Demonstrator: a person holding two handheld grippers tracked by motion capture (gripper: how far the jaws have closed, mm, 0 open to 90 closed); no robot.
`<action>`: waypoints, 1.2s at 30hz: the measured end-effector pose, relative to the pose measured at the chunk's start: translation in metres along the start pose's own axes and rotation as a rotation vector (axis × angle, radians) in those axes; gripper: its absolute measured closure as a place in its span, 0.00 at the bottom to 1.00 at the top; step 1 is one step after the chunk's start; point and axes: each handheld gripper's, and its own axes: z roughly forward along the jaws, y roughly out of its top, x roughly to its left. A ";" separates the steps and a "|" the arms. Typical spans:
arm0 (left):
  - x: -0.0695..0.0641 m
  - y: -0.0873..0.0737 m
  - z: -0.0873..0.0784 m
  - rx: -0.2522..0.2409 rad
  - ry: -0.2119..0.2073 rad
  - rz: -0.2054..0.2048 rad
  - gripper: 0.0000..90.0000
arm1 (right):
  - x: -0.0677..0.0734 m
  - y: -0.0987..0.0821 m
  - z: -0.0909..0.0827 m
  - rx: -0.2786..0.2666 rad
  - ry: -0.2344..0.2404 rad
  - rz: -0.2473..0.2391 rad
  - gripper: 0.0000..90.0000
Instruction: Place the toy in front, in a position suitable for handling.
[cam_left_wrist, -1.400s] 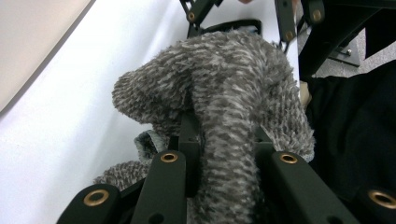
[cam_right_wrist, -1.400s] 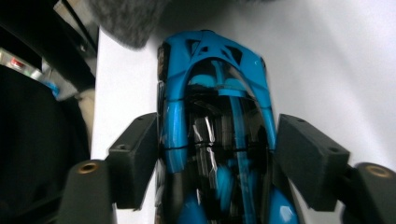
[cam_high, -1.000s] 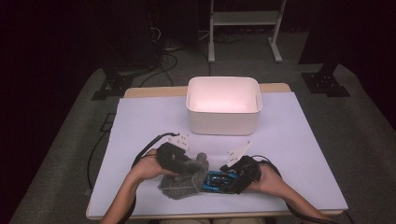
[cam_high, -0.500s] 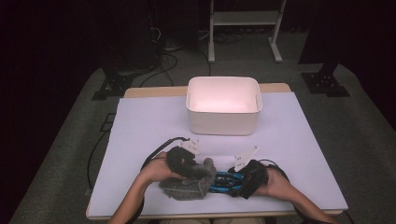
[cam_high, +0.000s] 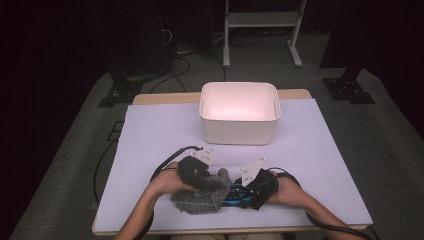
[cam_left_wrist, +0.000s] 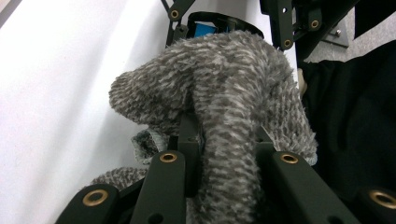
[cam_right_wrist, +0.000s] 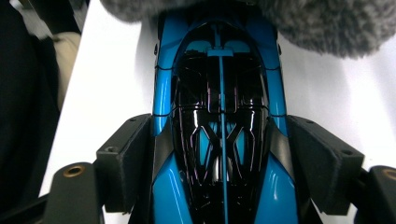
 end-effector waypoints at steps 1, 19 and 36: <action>0.000 0.001 0.003 0.006 -0.003 0.000 0.82 | -0.001 -0.002 0.000 -0.016 0.011 0.020 0.26; -0.006 0.045 0.045 0.058 -0.037 0.096 0.83 | 0.004 -0.021 -0.013 -0.097 -0.023 0.116 0.24; -0.009 0.028 0.037 0.039 0.002 0.083 0.84 | 0.006 -0.018 -0.009 -0.080 -0.041 0.079 0.25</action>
